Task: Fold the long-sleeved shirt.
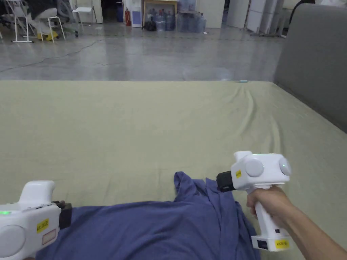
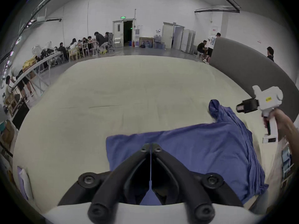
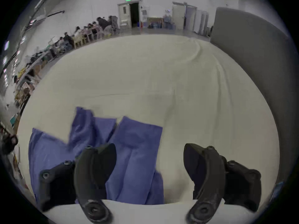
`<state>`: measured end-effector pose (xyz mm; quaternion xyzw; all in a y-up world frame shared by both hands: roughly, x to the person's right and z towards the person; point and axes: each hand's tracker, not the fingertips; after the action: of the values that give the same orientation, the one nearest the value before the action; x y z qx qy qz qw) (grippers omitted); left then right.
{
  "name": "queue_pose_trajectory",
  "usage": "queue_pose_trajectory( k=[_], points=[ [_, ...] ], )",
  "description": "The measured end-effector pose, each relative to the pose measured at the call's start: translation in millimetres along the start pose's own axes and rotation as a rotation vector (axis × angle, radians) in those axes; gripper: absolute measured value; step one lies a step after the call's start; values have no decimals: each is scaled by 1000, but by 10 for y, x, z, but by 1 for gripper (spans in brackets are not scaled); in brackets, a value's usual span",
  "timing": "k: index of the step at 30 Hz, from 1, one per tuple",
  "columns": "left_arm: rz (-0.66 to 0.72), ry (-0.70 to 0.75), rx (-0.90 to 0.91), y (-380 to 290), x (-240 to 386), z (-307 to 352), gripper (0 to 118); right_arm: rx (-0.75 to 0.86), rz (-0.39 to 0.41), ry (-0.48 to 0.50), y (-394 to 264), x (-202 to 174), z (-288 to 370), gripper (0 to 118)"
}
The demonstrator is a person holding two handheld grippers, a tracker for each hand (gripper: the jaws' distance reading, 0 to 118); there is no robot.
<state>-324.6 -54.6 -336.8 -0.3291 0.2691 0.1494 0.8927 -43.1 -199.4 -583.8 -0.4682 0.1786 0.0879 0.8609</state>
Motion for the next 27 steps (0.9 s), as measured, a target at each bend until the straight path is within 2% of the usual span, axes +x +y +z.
queue_pose_trajectory(
  k=[2, 3, 4, 5, 6, 7, 8, 9, 10, 11, 14, 16, 17, 20, 24, 26, 27],
  points=[
    [4, -11, -7, -29, -11, -24, 0, -65, -25, -3, 74, 46, -310, 85],
    [0, -14, -15, -59, 0, -33, 0, -90, -28, -16, 70, 51, -415, 76],
    [-2, -12, -21, -87, 8, -38, 0, -116, -29, -47, 63, 49, -496, 54],
    [-2, -12, -28, -113, 5, -41, 0, -147, -18, -75, 23, 18, -556, 53],
    [-1, -13, -33, -118, -59, -83, 0, -92, -28, -61, 5, 12, -488, 44],
    [4, -11, -39, -126, -77, -95, 0, -90, -26, -65, 23, 1, -434, 6],
    [11, -7, -44, -130, -91, -103, 0, -69, -6, -46, 42, -9, -358, 0],
    [19, -8, -47, -129, -109, -102, 0, -23, 28, -137, 45, -40, -300, 0],
    [24, -8, -52, -116, -140, -100, 0, -12, 48, -143, 57, -6, -218, 0],
    [31, -5, -53, -114, -155, -75, 0, -4, 28, -57, 64, 65, -102, 0],
    [38, -14, -40, -104, -194, 72, 0, 58, -60, -21, -14, 163, 333, 0],
    [31, -17, -32, -111, -182, 147, 0, 78, -75, -18, -67, 300, 554, 0],
    [27, -18, -27, -116, -175, 176, 0, 83, -57, -11, -57, 396, 540, 0],
    [30, -29, -20, -122, -203, 272, 0, 81, -31, -61, -162, 643, 732, 0],
    [22, -35, -15, -163, -214, 345, 0, -27, 15, -287, -400, 978, 644, 0],
    [27, -35, -15, -172, -227, 330, 0, -81, -4, -298, -573, 1090, 552, 1],
    [29, -37, -17, -175, -235, 324, 0, -92, -32, -251, -650, 1159, 510, 2]
  ],
)
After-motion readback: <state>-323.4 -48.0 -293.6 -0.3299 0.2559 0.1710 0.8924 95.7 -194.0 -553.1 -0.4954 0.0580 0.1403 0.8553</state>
